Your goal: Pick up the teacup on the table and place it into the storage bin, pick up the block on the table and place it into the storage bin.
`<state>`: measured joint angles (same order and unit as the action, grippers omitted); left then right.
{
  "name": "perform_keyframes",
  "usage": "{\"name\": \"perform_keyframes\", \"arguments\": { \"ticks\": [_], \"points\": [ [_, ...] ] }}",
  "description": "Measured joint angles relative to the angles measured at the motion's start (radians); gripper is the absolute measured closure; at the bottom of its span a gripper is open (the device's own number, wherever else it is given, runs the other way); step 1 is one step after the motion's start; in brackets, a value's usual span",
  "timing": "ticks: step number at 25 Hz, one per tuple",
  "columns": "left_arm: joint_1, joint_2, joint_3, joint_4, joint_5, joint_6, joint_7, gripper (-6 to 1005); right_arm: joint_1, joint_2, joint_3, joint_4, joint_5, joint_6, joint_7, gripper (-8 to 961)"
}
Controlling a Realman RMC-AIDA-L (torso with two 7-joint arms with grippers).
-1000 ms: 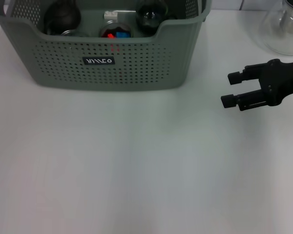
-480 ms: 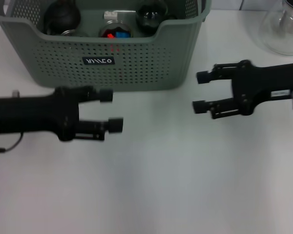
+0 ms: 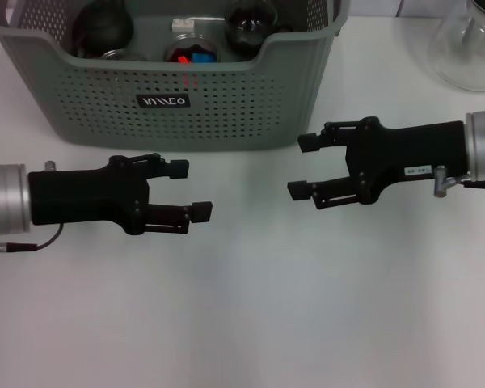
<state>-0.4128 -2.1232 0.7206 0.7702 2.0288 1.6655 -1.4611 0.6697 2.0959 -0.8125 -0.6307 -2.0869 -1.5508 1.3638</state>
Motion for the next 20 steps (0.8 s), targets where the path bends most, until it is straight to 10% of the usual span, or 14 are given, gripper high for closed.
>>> {"name": "perform_keyframes", "arguments": {
  "ticks": [20],
  "points": [
    [-0.028, -0.009, 0.01, -0.039, 0.021, -0.083, 0.009, 99, 0.0, 0.001, -0.057, 0.045, -0.001, 0.073, -0.011, 117]
  ]
}}
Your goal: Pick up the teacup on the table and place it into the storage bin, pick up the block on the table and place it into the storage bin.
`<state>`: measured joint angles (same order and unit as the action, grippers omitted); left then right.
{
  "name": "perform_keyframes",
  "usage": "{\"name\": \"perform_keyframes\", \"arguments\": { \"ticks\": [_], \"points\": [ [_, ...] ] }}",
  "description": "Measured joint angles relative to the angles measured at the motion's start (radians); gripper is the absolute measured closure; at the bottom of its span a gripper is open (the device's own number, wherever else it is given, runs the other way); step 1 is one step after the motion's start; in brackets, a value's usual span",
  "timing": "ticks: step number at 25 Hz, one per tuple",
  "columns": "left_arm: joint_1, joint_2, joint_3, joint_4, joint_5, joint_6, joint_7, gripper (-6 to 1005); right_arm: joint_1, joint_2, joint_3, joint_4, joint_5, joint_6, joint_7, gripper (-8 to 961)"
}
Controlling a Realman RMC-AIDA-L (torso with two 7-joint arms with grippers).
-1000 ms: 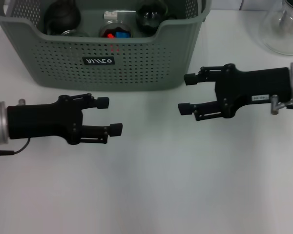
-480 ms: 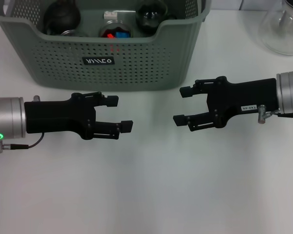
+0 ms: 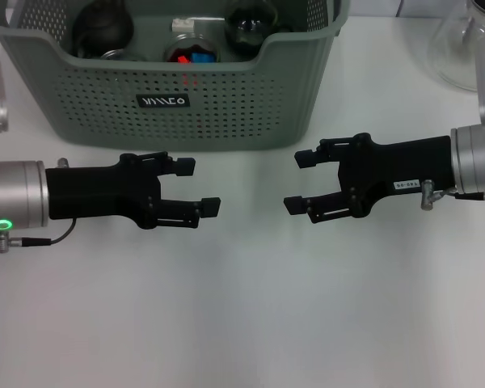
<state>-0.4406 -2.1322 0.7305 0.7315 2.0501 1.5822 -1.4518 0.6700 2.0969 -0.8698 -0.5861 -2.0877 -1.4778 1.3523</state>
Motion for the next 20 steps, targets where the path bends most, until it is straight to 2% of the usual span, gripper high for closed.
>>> {"name": "perform_keyframes", "arguments": {
  "ticks": [20],
  "points": [
    [-0.027, -0.005, 0.001, -0.037, 0.021, -0.045, 0.004, 99, -0.01, -0.01, 0.002, -0.002, 0.0, 0.005, 0.003, 117]
  ]
}}
